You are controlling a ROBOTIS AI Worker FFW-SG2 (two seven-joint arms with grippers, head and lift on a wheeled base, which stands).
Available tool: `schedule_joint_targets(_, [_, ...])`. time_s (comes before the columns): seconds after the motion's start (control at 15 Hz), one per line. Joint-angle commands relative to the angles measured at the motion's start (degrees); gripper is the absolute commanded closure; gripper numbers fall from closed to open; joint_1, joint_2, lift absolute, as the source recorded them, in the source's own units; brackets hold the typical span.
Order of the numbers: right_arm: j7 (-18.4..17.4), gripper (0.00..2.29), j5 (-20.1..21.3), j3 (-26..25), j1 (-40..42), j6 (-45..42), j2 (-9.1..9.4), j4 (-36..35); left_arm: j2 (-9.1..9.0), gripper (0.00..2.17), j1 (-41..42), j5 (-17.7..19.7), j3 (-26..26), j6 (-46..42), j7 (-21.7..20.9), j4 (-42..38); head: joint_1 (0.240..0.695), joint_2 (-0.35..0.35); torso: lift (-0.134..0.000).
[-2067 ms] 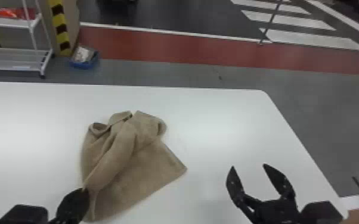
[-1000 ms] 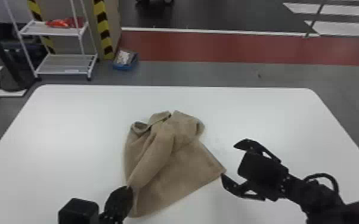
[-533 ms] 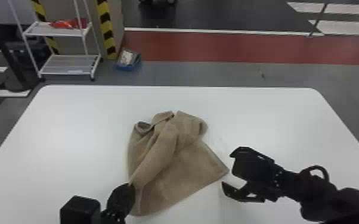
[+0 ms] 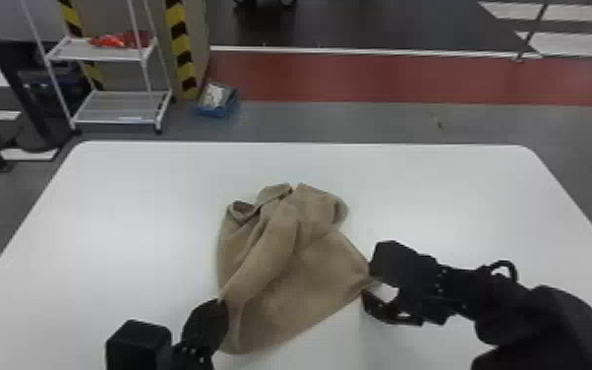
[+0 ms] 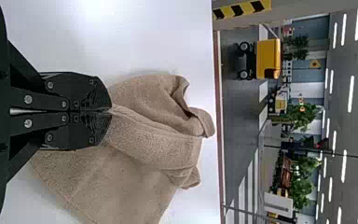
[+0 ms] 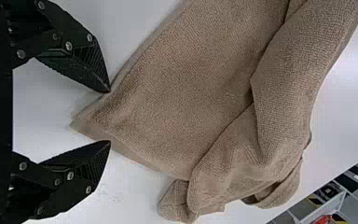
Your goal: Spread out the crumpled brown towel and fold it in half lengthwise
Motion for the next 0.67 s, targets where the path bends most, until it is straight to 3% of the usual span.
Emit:
schedule_joint_targets(0.0, [0.7,0.57,0.1,0.9,-1.5,1.1,0.26,1.4,0.09,1.83,0.0,0.0,0.1,-0.1,0.0,0.0,0.695,-0.023,-0.123])
schedule_joint_targets(0.27, [2.7,1.31,-1.3,0.1,-2.3,1.8,0.7,1.8,0.0,1.83,0.0,0.0,0.5,-0.8,0.0,0.2,0.695,-0.007,-0.123])
schedule_joint_targets(0.47, [2.8,1.33,-4.5,-3.1,-1.7,1.8,0.7,1.0,0.0,1.83,-0.3,0.0,0.5,-0.8,0.0,0.2,0.695,-0.009,-0.123])
schedule_joint_targets(0.6, [2.8,1.33,-7.1,-7.8,0.7,1.6,0.7,-4.2,0.09,1.83,-0.4,0.0,0.5,-0.8,-0.1,0.0,0.695,-0.023,-0.123])
